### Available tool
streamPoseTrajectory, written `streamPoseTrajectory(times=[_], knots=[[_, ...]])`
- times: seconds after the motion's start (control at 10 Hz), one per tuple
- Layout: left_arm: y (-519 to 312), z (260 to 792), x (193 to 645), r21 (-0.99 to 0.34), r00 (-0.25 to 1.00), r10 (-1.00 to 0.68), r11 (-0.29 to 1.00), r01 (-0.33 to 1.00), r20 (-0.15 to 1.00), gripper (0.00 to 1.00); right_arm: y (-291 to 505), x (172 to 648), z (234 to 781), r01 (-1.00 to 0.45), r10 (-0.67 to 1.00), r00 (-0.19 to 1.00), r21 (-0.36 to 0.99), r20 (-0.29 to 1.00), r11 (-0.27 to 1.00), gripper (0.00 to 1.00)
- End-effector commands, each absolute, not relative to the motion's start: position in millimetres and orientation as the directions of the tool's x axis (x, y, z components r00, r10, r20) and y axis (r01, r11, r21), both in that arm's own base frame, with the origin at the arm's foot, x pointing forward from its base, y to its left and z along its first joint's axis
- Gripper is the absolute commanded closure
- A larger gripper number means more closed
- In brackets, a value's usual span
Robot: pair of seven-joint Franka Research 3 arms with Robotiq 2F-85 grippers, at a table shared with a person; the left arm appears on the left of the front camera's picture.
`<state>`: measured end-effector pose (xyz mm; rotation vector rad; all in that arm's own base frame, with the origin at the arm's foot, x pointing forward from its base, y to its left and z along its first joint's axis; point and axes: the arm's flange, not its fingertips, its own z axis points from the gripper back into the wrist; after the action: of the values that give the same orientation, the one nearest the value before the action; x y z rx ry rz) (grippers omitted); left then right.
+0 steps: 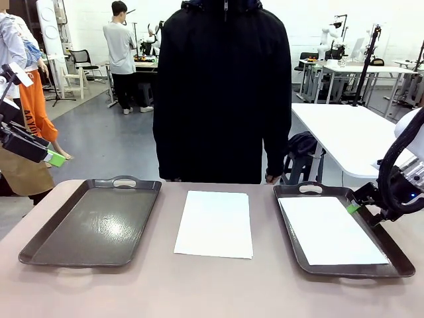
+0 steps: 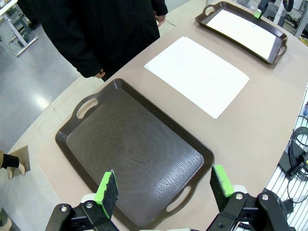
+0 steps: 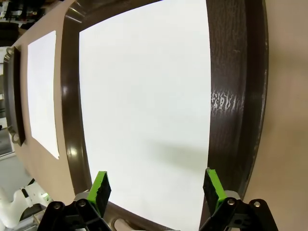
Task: Sort the A4 documents.
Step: Place the A4 Paper in the designated Handle tray.
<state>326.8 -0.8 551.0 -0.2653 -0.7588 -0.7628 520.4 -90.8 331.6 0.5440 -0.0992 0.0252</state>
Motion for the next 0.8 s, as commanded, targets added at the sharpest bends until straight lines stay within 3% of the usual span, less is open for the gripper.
streamPoseTrajectory(times=[0.0,0.7], knots=[[0.0,550.7,327.0,0.045,0.472,-0.526,0.699,0.713,0.707,0.00,-84.2,516.5,330.1,-0.044,-0.005,0.995,0.508,0.095,0.860,0.00],[0.0,550.7,327.0,0.045,0.472,-0.526,0.699,0.713,0.707,0.00,-90.8,520.4,331.6,-0.050,-0.002,0.995,0.515,0.101,0.855,0.00]])
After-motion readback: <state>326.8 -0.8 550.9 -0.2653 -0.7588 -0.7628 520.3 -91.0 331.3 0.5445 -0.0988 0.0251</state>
